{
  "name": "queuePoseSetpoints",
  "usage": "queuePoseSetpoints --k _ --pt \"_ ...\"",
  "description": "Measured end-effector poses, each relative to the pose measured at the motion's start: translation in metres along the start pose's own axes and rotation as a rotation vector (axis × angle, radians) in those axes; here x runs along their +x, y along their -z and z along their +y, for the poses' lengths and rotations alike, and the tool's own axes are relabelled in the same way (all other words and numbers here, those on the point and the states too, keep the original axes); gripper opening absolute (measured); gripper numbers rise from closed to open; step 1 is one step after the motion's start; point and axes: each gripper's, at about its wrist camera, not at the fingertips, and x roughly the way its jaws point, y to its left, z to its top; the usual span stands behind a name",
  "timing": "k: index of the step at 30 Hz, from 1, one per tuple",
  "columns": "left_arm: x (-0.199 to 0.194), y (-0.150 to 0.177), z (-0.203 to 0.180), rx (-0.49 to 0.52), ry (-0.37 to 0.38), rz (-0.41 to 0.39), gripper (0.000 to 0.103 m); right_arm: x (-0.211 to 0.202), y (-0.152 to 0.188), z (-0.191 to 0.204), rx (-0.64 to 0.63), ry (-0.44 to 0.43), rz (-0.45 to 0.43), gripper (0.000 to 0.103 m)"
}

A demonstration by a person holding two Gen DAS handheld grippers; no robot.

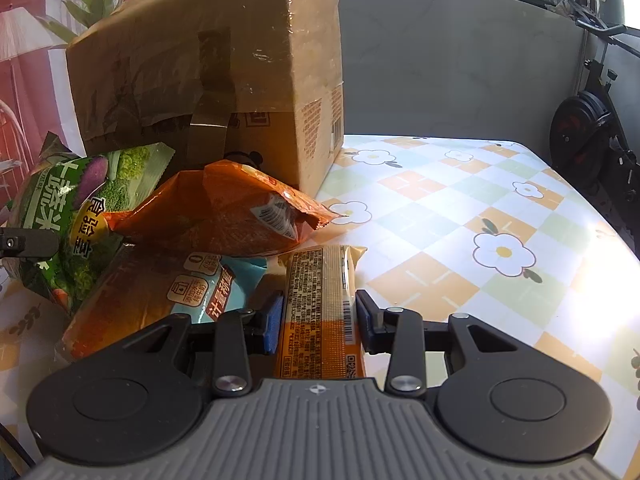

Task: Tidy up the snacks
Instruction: 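Grasp the green cucumber chip bag with the left tool while the right grasps the brown snack bar, then lift both snacks over the box and open both tools to drop them inside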

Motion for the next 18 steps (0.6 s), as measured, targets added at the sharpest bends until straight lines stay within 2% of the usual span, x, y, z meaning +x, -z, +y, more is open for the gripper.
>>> queuePoseSetpoints --k 3,7,18 --pt "-0.009 0.000 0.000 0.001 0.012 -0.020 0.061 0.000 0.000 0.001 0.001 0.000 -0.001 0.039" --pt "-0.021 -0.001 0.003 -0.021 0.006 -0.064 0.054 -0.005 0.001 -0.001 0.020 -0.001 -0.011 0.039" --pt "-0.049 -0.016 0.006 -0.057 -0.027 -0.180 0.053 -0.036 -0.004 -0.019 0.145 0.027 -0.070 0.039"
